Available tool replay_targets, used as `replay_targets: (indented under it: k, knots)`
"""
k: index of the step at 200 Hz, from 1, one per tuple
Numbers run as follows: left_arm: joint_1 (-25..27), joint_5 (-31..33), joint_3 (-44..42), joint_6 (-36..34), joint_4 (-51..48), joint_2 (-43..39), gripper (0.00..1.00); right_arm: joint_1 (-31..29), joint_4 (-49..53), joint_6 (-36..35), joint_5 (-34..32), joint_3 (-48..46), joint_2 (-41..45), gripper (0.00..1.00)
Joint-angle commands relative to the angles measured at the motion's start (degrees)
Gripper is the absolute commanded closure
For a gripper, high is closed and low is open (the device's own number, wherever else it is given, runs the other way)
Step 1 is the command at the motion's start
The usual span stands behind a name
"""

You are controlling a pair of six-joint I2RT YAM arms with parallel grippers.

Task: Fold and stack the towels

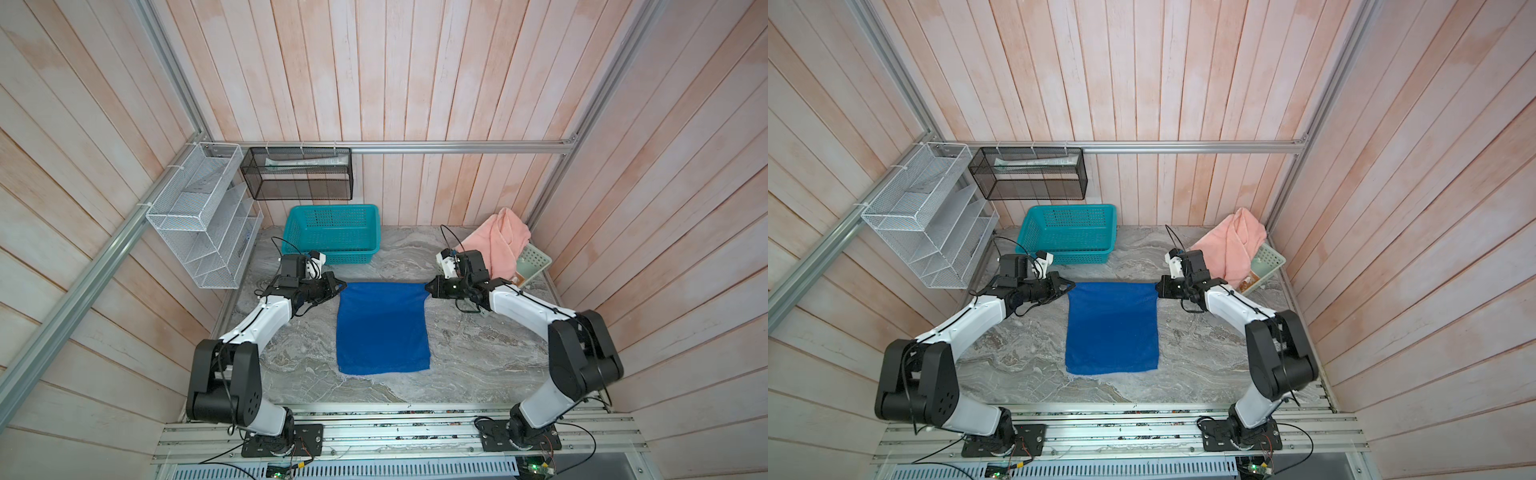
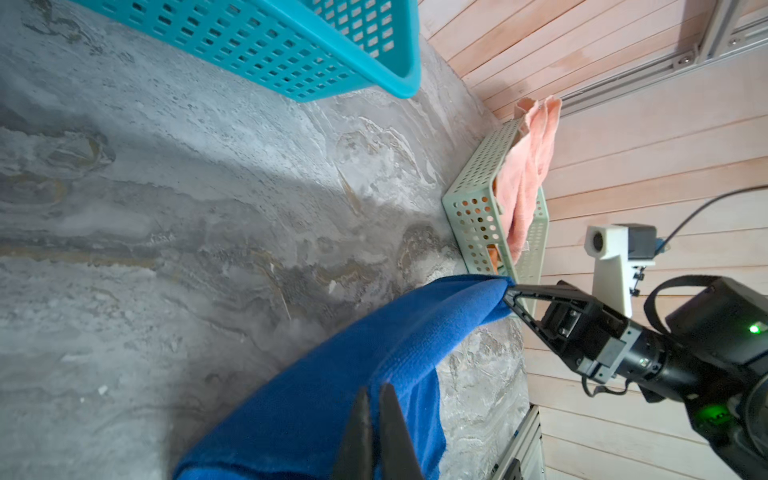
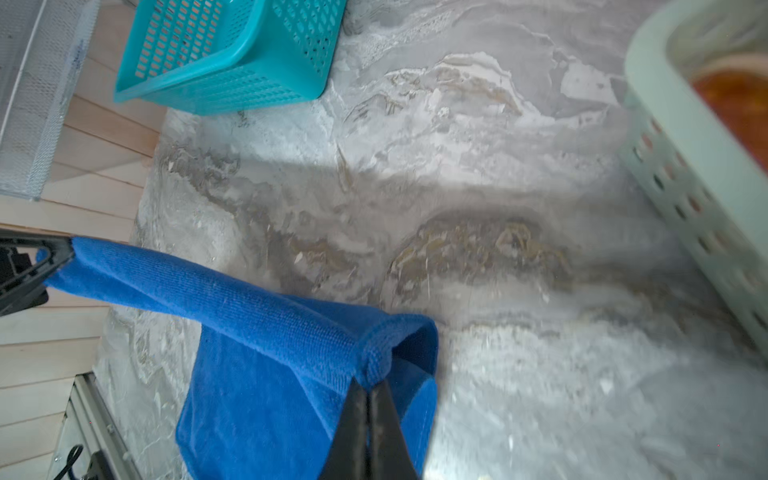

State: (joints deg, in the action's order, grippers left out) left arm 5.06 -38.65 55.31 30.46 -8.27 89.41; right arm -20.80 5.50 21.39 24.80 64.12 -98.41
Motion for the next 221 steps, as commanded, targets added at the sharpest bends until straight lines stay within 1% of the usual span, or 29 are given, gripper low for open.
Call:
replay_targets:
  k: [1,28,48,62,90,120,146,165,177,180,182,185,188,190,191,198,206,221]
  knots:
    - [-1.15,-3.07,3.65,-2.3,8.86,3.42,1.0,1.19,-2.0,-4.46,2.87,5.82,-2.25,1.0]
    - [-1.54,-3.71,3.42,-3.53,9.59,4.77,1.0,1.94,-2.43,-4.6,2.86,5.79,-2.18,1.0]
    - [-1.79,-3.7,0.83,-3.97,9.85,2.47,1.0,1.9,-1.36,-4.28,3.81,3.72,0.41,1.0]
    - [-1.81,-3.71,-2.04,-4.0,9.61,-0.01,1.0,1.77,-1.43,-3.33,4.08,-0.15,3.53,1.0]
    - [-1.81,-3.85,-10.61,-2.39,9.55,-6.02,1.0,1.27,-2.79,0.49,4.54,-10.41,10.89,1.0]
    - [-1.74,-4.71,-23.08,2.15,13.92,-12.53,1.0,-0.97,-6.03,5.84,4.62,-22.35,16.51,1.0]
    - [-1.56,-4.49,-31.24,5.5,15.87,-17.66,1.0,-3.53,-6.25,8.59,4.78,-27.56,18.98,1.0]
    - [-1.55,-3.54,-34.57,6.67,13.57,-21.91,0.95,-5.85,-4.63,9.67,4.19,-29.47,21.52,1.0]
    - [-1.54,-2.39,-36.1,7.58,11.25,-25.22,0.85,-6.99,-3.03,10.37,3.86,-30.62,23.31,1.0]
    - [-1.61,-2.17,-36.36,7.82,10.6,-25.97,0.82,-7.18,-2.58,10.67,3.86,-30.89,23.8,0.97]
    - [-1.56,-2.09,-36.58,7.96,10.2,-26.7,0.8,-7.38,-2.0,10.94,3.84,-31.15,24.32,0.93]
    - [-1.57,-1.93,-36.83,8.11,9.37,-27.6,0.76,-7.47,-1.66,11.09,3.85,-31.33,24.67,0.91]
    - [-1.55,-1.65,-36.95,8.27,8.52,-28.54,0.71,-7.62,-1.08,11.31,3.79,-31.49,25.2,0.85]
    - [-1.55,-1.48,-37.03,8.4,7.98,-29.21,0.68,-7.74,-0.4,11.47,3.84,-31.69,25.79,0.79]
    - [-1.59,-1.32,-37.07,8.48,7.6,-29.6,0.66,-7.74,-0.4,11.47,3.84,-31.69,25.79,0.79]
    - [-1.54,0.0,-37.29,8.71,4.9,-31.97,0.58,-7.98,1.48,11.98,3.37,-31.99,27.19,0.7]
    - [-1.52,1.51,-37.29,8.83,1.93,-34.74,0.54,-8.04,3.87,12.34,2.61,-32.08,29.02,0.64]
    - [-1.7,4.65,-37.12,9.53,-2.21,-39.18,0.53,-8.04,8.13,12.74,-0.27,-31.86,32.38,0.59]
